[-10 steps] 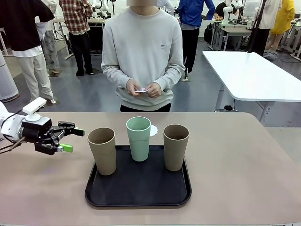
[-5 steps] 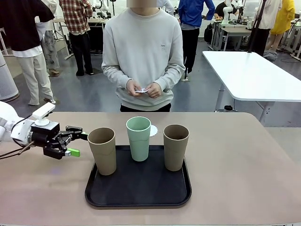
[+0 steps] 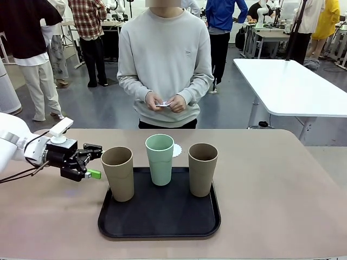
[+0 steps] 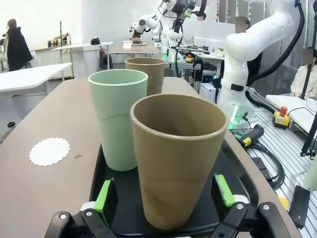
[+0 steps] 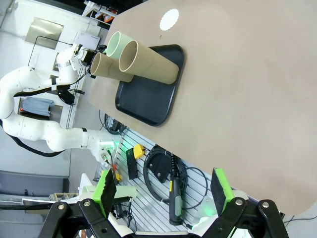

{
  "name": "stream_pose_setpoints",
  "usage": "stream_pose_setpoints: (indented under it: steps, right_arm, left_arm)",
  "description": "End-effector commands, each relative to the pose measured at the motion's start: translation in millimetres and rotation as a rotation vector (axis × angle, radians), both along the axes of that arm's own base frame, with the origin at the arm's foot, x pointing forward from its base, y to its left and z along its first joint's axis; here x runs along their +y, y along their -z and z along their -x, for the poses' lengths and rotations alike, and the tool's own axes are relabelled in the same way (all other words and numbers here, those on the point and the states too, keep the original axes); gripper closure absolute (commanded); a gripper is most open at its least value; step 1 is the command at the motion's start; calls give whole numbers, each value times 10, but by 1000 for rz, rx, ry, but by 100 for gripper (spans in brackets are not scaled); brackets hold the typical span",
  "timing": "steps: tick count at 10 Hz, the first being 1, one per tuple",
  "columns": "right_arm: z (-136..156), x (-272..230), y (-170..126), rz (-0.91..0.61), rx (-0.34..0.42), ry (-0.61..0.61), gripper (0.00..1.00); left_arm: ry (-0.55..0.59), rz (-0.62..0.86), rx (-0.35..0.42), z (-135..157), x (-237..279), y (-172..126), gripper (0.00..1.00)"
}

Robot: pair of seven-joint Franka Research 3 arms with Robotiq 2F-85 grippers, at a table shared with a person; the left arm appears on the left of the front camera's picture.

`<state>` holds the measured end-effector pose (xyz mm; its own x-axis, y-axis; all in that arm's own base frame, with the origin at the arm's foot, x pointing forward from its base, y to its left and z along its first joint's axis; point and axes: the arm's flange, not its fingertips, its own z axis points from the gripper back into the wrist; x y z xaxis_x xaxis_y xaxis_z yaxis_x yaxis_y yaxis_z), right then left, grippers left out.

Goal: Place coasters on the table and set cups on them.
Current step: Pick up one Reusable plastic cup and place it on a coaster set by the human.

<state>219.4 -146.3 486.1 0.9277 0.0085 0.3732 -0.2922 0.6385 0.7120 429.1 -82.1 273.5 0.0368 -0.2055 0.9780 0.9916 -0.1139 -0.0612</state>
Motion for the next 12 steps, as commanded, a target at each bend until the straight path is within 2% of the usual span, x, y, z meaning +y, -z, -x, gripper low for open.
stream_pose_setpoints:
  steps: [1,12]
  right_arm:
    - [-7,4,1,-13,-2,-3,0]
    - [-7,4,1,-13,-2,-3,0]
  left_arm:
    - [-23,-2,15,-83,-84,70,0]
    - [42,-26,96,-10,-165,474,0]
